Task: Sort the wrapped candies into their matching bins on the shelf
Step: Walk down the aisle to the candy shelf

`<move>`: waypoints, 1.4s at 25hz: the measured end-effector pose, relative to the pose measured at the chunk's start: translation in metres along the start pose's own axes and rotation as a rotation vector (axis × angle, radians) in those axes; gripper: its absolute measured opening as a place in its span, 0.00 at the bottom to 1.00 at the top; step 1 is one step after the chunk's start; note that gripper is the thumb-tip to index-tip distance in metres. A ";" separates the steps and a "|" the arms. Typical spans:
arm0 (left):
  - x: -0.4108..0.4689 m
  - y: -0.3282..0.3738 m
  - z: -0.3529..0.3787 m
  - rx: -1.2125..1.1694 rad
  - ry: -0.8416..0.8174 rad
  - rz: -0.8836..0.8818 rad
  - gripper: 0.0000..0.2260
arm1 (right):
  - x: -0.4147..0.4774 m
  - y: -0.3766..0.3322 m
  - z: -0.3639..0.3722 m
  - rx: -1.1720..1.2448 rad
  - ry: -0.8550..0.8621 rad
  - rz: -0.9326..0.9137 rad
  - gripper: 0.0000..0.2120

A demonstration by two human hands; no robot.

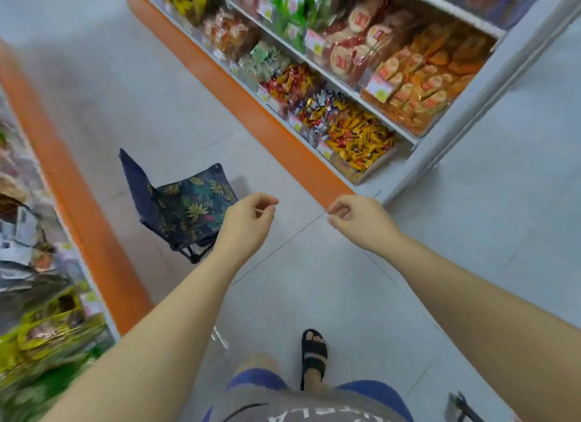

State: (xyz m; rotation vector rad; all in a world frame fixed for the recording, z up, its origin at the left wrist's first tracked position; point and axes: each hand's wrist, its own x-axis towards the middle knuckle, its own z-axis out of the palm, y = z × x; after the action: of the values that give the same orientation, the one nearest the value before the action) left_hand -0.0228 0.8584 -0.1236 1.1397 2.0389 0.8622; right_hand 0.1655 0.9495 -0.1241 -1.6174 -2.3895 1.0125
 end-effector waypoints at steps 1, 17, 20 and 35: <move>0.012 0.002 -0.002 -0.006 0.016 -0.005 0.08 | 0.017 -0.001 -0.004 -0.001 -0.007 -0.019 0.05; 0.315 0.015 -0.101 -0.016 -0.066 0.034 0.07 | 0.295 -0.092 -0.050 0.040 -0.035 0.014 0.07; 0.360 0.030 -0.102 -0.019 -0.099 0.059 0.06 | 0.332 -0.097 -0.065 0.046 -0.018 0.042 0.07; 0.592 0.101 -0.095 0.103 -0.169 0.177 0.07 | 0.558 -0.112 -0.130 -0.001 -0.081 0.004 0.05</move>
State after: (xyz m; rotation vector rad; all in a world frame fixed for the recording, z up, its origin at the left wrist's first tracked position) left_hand -0.2986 1.3997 -0.1146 1.4176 1.8836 0.7246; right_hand -0.1145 1.4624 -0.1185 -1.6121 -2.4391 1.0977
